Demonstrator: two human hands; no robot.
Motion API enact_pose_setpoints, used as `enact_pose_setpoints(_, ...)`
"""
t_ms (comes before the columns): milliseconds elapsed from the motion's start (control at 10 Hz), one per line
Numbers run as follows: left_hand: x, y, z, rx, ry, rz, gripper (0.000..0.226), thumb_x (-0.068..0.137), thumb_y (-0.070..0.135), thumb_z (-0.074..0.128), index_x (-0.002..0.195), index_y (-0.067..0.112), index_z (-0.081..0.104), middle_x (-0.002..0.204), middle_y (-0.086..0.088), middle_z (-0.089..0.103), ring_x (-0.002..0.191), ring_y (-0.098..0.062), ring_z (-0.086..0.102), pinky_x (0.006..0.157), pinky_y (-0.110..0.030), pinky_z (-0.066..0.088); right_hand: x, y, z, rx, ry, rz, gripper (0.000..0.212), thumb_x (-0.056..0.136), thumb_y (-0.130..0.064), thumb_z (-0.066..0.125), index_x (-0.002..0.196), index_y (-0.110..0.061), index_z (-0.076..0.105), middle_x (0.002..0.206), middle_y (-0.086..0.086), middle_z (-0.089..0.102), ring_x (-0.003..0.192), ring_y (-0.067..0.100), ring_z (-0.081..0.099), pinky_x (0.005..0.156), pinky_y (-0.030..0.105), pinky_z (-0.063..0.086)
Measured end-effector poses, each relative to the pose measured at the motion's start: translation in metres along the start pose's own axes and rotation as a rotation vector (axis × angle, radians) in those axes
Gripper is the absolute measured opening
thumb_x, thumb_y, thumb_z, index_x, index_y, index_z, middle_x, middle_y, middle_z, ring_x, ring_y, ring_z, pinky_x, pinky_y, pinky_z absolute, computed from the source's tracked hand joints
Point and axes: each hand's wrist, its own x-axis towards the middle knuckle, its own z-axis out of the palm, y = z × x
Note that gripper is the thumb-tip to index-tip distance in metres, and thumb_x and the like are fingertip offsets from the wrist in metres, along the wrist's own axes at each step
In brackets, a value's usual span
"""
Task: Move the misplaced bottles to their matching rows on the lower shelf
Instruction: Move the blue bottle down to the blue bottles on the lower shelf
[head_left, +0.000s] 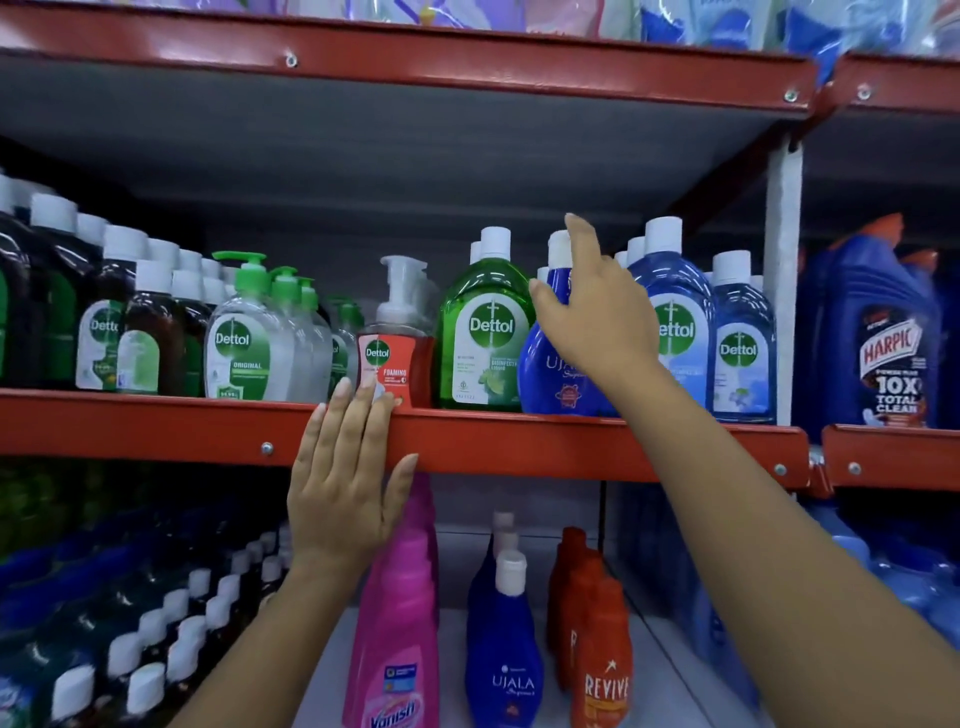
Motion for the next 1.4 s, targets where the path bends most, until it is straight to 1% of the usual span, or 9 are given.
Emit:
enact_pose_setpoints(100, 0.0, 0.001, -0.001, 0.005, -0.003, -0.009, 0.059, 0.105, 0.041, 0.024, 0.136, -0.003, 0.049, 0.142, -0.021, 0.049, 0.138, -0.033, 0.035, 0.121, -0.039, 0.016, -0.001, 0.001, -0.008, 0.044, 0.005, 0.001, 0.059, 0.095, -0.028, 0.051, 0.148, -0.024, 0.026, 0.113, 0.012, 0.061, 0.1, 0.033, 0.057, 0.071, 0.033, 0.034)
enact_pose_setpoints(200, 0.001, 0.001, -0.001, 0.007, -0.01, -0.007, 0.059, 0.105, 0.041, 0.024, 0.136, -0.003, 0.049, 0.142, -0.021, 0.049, 0.138, -0.033, 0.035, 0.121, -0.039, 0.015, -0.009, -0.001, -0.015, 0.148, 0.057, 0.003, 0.054, 0.093, -0.026, 0.055, 0.143, -0.027, 0.033, 0.102, 0.004, 0.058, 0.085, 0.023, 0.052, 0.069, 0.032, 0.036)
enact_pose_setpoints(400, 0.0, 0.001, 0.0, 0.003, 0.002, -0.005, 0.059, 0.105, 0.041, 0.024, 0.138, -0.003, 0.047, 0.143, -0.021, 0.048, 0.138, -0.033, 0.036, 0.121, -0.038, 0.015, -0.022, -0.006, -0.026, 0.359, 0.265, -0.011, 0.049, 0.091, -0.026, 0.06, 0.137, -0.028, 0.04, 0.103, 0.0, 0.066, 0.085, 0.018, 0.061, 0.067, 0.028, 0.041)
enact_pose_setpoints(500, 0.0, 0.001, 0.002, 0.007, 0.026, -0.01, 0.058, 0.105, 0.04, 0.026, 0.137, -0.003, 0.048, 0.142, -0.021, 0.049, 0.137, -0.034, 0.038, 0.121, -0.039, 0.017, -0.027, -0.009, -0.035, 0.412, 0.361, -0.007, 0.049, 0.091, -0.026, 0.061, 0.136, -0.029, 0.042, 0.11, -0.004, 0.065, 0.085, 0.015, 0.062, 0.065, 0.03, 0.049)
enact_pose_setpoints(700, -0.002, 0.001, 0.003, 0.005, 0.02, -0.008, 0.057, 0.105, 0.041, 0.026, 0.137, -0.002, 0.048, 0.139, -0.022, 0.052, 0.137, -0.035, 0.038, 0.119, -0.042, 0.02, -0.041, -0.013, -0.053, 0.467, 0.417, 0.014, 0.052, 0.09, -0.027, 0.063, 0.138, -0.025, 0.042, 0.102, -0.008, 0.064, 0.082, 0.009, 0.064, 0.066, 0.031, 0.057)
enact_pose_setpoints(900, -0.001, 0.0, 0.003, 0.026, 0.03, 0.009, 0.056, 0.105, 0.039, 0.028, 0.136, -0.002, 0.049, 0.138, -0.022, 0.053, 0.136, -0.035, 0.039, 0.12, -0.04, 0.019, -0.08, -0.013, -0.06, 0.532, 0.271, 0.062, 0.049, 0.089, -0.028, 0.066, 0.133, -0.03, 0.045, 0.087, -0.011, 0.064, 0.071, 0.005, 0.061, 0.062, 0.021, 0.053)
enact_pose_setpoints(1100, -0.004, 0.0, 0.001, 0.017, 0.028, 0.009, 0.056, 0.105, 0.04, 0.027, 0.136, -0.002, 0.047, 0.138, -0.022, 0.052, 0.137, -0.035, 0.038, 0.119, -0.041, 0.019, -0.139, 0.0, -0.03, 0.545, 0.113, 0.156, 0.051, 0.084, -0.032, 0.07, 0.129, -0.037, 0.047, 0.097, -0.014, 0.067, 0.077, 0.006, 0.065, 0.074, 0.038, 0.057)
enact_pose_setpoints(1200, -0.003, -0.001, 0.002, 0.027, 0.031, 0.007, 0.055, 0.105, 0.04, 0.026, 0.137, -0.001, 0.046, 0.139, -0.021, 0.052, 0.137, -0.035, 0.038, 0.119, -0.04, 0.018, -0.165, 0.008, -0.006, 0.515, 0.088, 0.197, 0.052, 0.082, -0.035, 0.07, 0.129, -0.039, 0.048, 0.107, -0.012, 0.07, 0.082, 0.012, 0.067, 0.076, 0.043, 0.056)
enact_pose_setpoints(1400, -0.005, 0.0, 0.004, 0.034, 0.066, -0.001, 0.054, 0.104, 0.038, 0.027, 0.137, 0.0, 0.046, 0.138, -0.021, 0.053, 0.136, -0.035, 0.039, 0.118, -0.04, 0.02, -0.208, 0.023, 0.028, 0.449, -0.007, 0.25, 0.051, 0.086, -0.031, 0.069, 0.131, -0.039, 0.046, 0.112, -0.013, 0.067, 0.094, 0.009, 0.065, 0.079, 0.038, 0.056)
